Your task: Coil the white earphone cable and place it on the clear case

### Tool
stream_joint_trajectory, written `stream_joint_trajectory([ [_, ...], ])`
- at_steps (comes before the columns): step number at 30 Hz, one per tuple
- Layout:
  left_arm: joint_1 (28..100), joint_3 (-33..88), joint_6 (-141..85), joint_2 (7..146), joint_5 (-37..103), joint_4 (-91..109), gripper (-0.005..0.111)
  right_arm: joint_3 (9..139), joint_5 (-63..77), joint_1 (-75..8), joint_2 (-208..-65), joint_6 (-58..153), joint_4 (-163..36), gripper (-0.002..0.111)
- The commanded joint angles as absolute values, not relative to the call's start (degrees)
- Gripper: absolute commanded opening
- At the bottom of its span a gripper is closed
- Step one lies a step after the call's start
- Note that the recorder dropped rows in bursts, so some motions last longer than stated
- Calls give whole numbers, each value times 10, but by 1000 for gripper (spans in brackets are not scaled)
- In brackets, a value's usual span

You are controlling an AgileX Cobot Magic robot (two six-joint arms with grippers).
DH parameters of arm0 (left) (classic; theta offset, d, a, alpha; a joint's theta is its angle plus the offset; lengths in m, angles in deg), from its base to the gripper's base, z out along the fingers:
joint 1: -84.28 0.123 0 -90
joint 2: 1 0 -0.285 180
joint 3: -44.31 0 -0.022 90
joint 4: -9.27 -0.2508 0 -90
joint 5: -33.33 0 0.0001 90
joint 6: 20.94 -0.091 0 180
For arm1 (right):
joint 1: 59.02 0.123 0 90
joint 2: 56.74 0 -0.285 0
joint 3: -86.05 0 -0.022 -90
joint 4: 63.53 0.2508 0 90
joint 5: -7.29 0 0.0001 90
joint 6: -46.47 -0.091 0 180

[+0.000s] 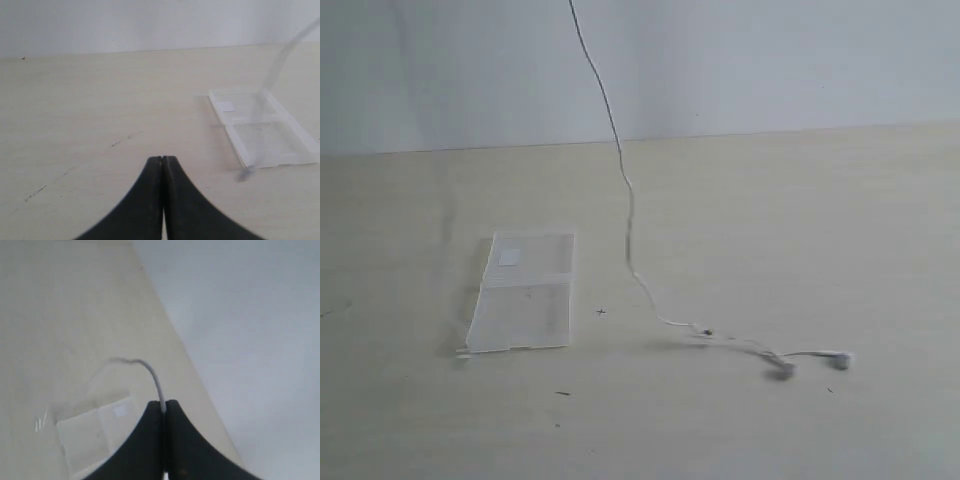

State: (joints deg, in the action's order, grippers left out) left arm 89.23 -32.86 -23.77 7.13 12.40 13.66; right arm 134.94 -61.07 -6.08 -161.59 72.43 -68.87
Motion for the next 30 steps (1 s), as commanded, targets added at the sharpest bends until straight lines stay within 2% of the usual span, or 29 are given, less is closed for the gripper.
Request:
stream_joint_trajectory([
  [1, 893, -329, -239, 68, 131, 144, 0, 1427, -599, -60, -1607, 720, -703, 0],
  [6, 893, -329, -239, 68, 131, 144, 0, 1459, -578, -60, -1607, 720, -775, 0],
  [15, 893, -329, -239, 68, 131, 144, 0, 1459, -568, -60, -1606, 717, -774, 0],
  [21, 893, -329, -240, 68, 134, 66, 0, 1459, -563, -60, -1606, 689, -774, 0],
  [30, 893, -329, -186, 68, 321, 125, 0, 1459, -532, -60, -1606, 689, -774, 0],
])
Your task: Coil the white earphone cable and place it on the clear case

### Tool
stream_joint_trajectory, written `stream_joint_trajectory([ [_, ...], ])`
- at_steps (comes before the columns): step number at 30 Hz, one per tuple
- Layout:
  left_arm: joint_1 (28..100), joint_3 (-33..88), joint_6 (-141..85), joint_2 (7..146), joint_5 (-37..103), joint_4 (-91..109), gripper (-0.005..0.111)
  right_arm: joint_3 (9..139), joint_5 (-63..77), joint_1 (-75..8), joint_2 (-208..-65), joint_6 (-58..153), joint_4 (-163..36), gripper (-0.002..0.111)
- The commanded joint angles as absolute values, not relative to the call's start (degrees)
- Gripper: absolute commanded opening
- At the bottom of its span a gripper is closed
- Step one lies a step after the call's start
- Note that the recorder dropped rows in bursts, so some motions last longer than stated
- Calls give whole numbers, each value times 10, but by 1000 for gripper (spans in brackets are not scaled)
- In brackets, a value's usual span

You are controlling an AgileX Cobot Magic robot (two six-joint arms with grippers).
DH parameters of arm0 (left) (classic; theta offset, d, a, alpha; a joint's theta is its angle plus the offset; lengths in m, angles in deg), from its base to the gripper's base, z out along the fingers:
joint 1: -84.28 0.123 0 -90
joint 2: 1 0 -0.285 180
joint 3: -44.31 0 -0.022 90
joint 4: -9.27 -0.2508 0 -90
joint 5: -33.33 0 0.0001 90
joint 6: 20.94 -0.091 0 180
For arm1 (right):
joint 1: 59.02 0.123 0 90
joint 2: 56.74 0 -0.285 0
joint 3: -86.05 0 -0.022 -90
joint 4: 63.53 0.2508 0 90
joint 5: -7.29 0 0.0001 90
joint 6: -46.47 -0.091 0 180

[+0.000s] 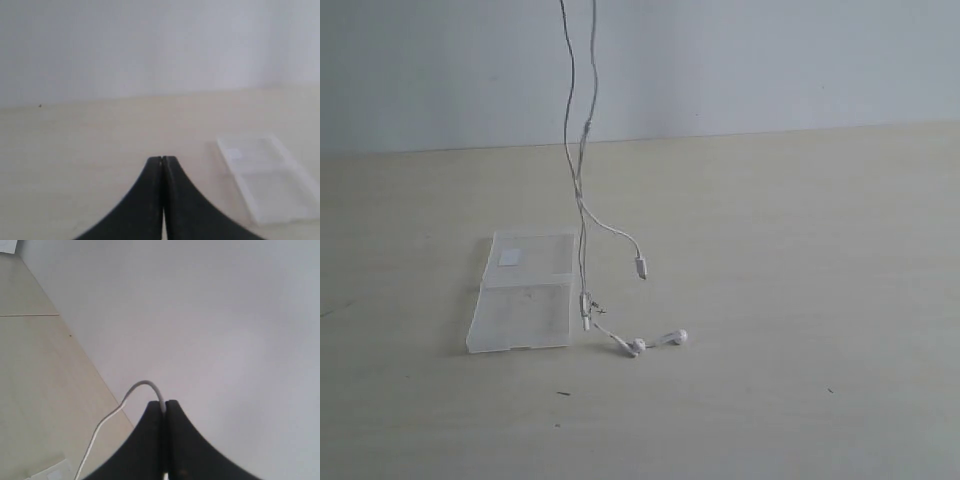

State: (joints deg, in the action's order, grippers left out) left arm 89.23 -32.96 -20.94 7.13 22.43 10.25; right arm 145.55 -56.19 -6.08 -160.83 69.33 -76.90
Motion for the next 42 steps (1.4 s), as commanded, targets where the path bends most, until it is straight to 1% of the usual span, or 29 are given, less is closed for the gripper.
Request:
stream_joint_trajectory([
  [1, 893, -329, -186, 68, 339, 125, 0, 1459, -528, -60, -1606, 689, -774, 0],
  [7, 893, -329, -186, 68, 406, 125, 0, 1459, -505, -60, -1606, 660, -770, 0],
  [12, 893, -329, -184, 68, 415, 126, 0, 1459, -487, -60, -1606, 639, -770, 0],
  [17, 893, -329, -48, 68, 452, 119, 0, 1459, -471, -60, -1608, 640, -770, 0],
  [19, 893, -329, -31, 69, 473, 72, 0, 1459, -466, -60, -1608, 640, -770, 0],
  [22, 893, -329, 49, 103, 517, -61, 0, 1459, -456, -60, -1608, 640, -770, 0],
  [25, 893, -316, 181, 170, 581, -212, 0, 1459, -441, -60, -1608, 626, -770, 0],
  [29, 893, -278, 225, 292, 629, -298, 0, 1459, -434, -60, -1607, 594, -770, 0],
  [33, 893, -204, 269, 442, 687, -388, 0, 1459, -441, -60, -1605, 590, -759, 0],
  [37, 893, -121, 338, 602, 816, -521, 0, 1459, -469, -60, -1605, 589, -759, 0],
  [38, 893, -104, 351, 632, 859, -545, 1, 1459, -476, -60, -1605, 584, -763, 0],
  [40, 893, -66, 374, 697, 936, -590, 7, 1459, -487, -60, -1605, 574, -787, 0],
  [42, 893, -39, 396, 750, 993, -603, 18, 1459, -492, -60, -1602, 562, -816, 0],
])
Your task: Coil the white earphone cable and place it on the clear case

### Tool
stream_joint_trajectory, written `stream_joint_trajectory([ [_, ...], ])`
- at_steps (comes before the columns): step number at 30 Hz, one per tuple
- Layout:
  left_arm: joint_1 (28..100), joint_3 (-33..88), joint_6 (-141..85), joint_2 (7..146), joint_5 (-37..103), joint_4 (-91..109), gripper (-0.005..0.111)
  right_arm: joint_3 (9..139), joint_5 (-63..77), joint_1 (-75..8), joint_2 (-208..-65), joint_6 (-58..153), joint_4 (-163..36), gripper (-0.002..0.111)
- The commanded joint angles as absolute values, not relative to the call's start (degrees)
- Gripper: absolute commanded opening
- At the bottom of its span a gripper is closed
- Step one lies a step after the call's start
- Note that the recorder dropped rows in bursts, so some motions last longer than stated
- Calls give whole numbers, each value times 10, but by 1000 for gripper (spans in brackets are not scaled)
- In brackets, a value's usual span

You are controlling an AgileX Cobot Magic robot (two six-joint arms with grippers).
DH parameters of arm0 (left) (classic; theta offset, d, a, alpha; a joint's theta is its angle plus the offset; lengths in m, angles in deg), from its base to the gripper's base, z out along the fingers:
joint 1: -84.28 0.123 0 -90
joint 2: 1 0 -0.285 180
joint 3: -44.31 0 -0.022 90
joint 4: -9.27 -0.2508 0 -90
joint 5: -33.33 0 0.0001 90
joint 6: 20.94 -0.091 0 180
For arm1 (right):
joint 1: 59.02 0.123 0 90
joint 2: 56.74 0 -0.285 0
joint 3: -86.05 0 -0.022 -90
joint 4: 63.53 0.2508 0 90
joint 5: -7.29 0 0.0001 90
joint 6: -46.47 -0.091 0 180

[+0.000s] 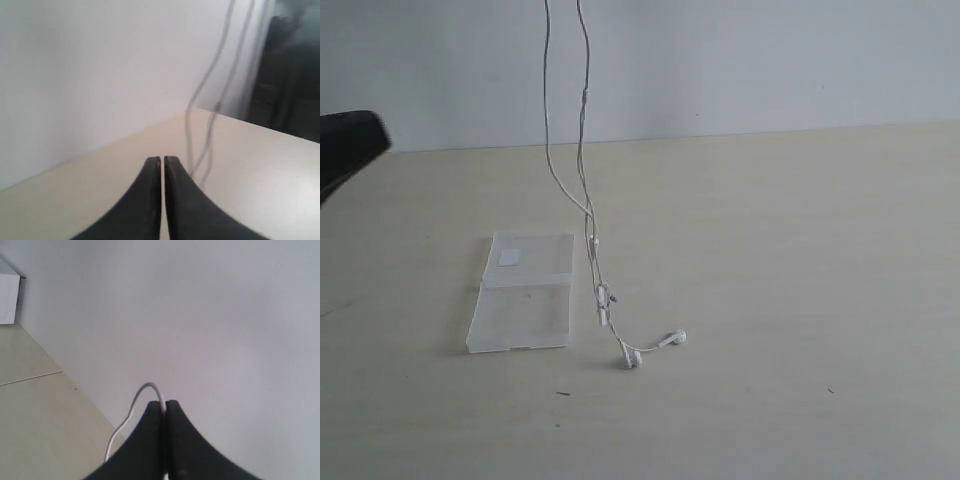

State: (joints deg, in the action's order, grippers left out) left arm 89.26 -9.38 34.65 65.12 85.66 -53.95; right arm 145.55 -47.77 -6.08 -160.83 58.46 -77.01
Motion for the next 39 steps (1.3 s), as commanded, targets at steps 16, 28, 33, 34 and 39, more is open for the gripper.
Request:
stream_joint_trajectory([
  [16, 783, 64, 390, 888, 934, -584, 66, 1459, -512, -60, -1585, 549, -813, 0],
  [28, 697, 131, 393, 943, 868, -561, 66, 1459, -513, -60, -1585, 549, -815, 0],
  [33, 690, 133, 393, 954, 851, -550, 51, 1459, -515, -60, -1585, 549, -815, 0],
  [34, 690, 133, 393, 954, 851, -546, 39, 1459, -516, -60, -1585, 549, -815, 0],
  [39, 689, 133, 394, 954, 852, -543, 0, 1459, -517, -60, -1585, 548, -816, 0],
])
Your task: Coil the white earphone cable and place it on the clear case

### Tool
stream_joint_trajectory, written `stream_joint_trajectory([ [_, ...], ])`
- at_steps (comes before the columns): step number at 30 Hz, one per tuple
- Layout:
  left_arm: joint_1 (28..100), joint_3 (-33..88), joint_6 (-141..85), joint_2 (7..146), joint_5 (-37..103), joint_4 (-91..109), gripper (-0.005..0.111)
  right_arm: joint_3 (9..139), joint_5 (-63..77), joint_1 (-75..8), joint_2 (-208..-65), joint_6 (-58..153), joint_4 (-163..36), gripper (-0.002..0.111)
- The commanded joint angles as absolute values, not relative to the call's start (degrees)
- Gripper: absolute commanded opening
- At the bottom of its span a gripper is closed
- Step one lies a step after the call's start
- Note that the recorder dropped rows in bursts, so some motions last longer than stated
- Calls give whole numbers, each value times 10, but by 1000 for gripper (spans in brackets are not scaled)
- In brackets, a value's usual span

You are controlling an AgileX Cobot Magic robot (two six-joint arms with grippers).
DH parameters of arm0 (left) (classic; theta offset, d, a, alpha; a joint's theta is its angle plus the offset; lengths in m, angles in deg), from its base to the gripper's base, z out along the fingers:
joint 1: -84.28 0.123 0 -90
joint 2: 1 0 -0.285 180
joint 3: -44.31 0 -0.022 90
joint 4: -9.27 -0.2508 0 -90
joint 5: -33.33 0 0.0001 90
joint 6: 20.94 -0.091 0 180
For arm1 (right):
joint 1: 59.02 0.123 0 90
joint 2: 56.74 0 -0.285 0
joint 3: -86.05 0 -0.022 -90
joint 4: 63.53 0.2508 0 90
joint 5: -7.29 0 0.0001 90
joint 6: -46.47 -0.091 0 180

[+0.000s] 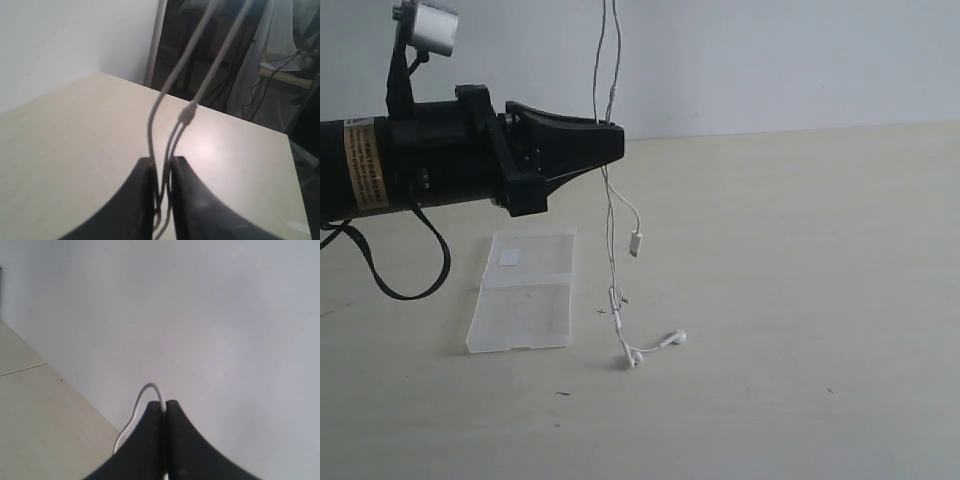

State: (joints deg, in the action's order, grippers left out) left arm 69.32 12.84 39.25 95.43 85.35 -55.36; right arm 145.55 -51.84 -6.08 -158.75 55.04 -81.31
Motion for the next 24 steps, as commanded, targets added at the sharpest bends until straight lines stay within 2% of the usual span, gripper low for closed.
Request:
stream_joint_trajectory([
  [1, 689, 133, 394, 954, 852, -546, 0, 1459, -517, -60, -1585, 548, -816, 0],
  [5, 689, 133, 414, 954, 851, -549, 0, 1459, -532, -60, -1585, 540, -851, 0],
  [8, 694, 133, 463, 954, 825, -550, 0, 1459, -627, -60, -1583, 458, -1015, 0],
  [10, 699, 133, 484, 954, 819, -550, 0, 1454, -627, -62, -1578, 441, -1067, 0],
  [19, 731, 133, 523, 877, 794, -564, 0, 1431, -627, -85, -1514, 419, -1039, 0],
  [24, 749, 133, 573, 790, 754, -623, 0, 1346, -627, -85, -1461, 413, -1012, 0],
])
